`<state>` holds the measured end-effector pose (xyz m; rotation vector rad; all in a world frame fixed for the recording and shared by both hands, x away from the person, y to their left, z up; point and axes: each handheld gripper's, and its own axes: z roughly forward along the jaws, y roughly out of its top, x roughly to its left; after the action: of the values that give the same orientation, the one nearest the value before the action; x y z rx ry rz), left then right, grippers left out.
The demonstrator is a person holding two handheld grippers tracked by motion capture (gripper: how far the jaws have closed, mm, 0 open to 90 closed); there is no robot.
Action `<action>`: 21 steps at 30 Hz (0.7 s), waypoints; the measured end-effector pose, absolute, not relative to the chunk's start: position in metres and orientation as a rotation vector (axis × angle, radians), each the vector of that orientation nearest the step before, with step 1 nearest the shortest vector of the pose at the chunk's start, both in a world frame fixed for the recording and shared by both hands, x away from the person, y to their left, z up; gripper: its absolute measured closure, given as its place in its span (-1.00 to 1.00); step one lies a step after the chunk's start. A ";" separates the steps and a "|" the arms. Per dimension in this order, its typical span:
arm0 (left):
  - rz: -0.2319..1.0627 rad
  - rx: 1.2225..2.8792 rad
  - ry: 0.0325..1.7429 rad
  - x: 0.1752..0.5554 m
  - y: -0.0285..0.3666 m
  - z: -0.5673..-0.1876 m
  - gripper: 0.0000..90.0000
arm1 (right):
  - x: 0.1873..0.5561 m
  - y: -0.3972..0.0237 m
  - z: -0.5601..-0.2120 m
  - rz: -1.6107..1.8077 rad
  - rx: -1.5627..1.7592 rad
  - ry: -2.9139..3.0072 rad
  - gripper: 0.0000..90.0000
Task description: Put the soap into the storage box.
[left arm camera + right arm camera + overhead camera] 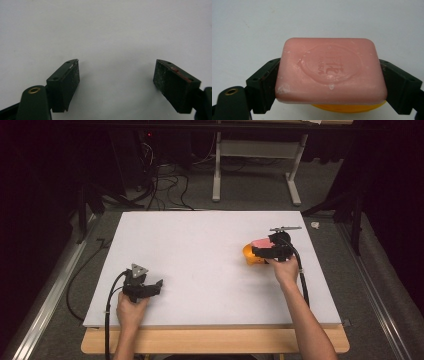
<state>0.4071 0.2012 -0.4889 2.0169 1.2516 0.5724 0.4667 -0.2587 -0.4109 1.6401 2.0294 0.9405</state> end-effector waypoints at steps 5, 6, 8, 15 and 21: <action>0.573 2.017 1.252 0.407 0.201 -0.489 -0.52 | 0.470 -0.255 -0.416 0.911 1.651 2.031 -0.70; 0.573 2.017 1.252 0.407 0.201 -0.489 -0.52 | 0.470 -0.255 -0.416 0.908 1.651 2.031 -0.70; 0.573 2.017 1.252 0.407 0.201 -0.489 -0.52 | 0.471 -0.254 -0.417 0.904 1.660 2.031 -0.70; 0.577 2.016 1.251 0.407 0.201 -0.489 -0.52 | 0.473 -0.253 -0.421 0.895 1.696 2.018 -0.70; 0.581 2.017 1.250 0.407 0.201 -0.489 -0.52 | 0.475 -0.251 -0.425 0.878 1.719 2.024 -0.70</action>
<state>0.4067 0.2006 -0.4889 2.0167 1.2501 0.5806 0.4745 -0.2515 -0.4251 1.7187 2.0242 0.8778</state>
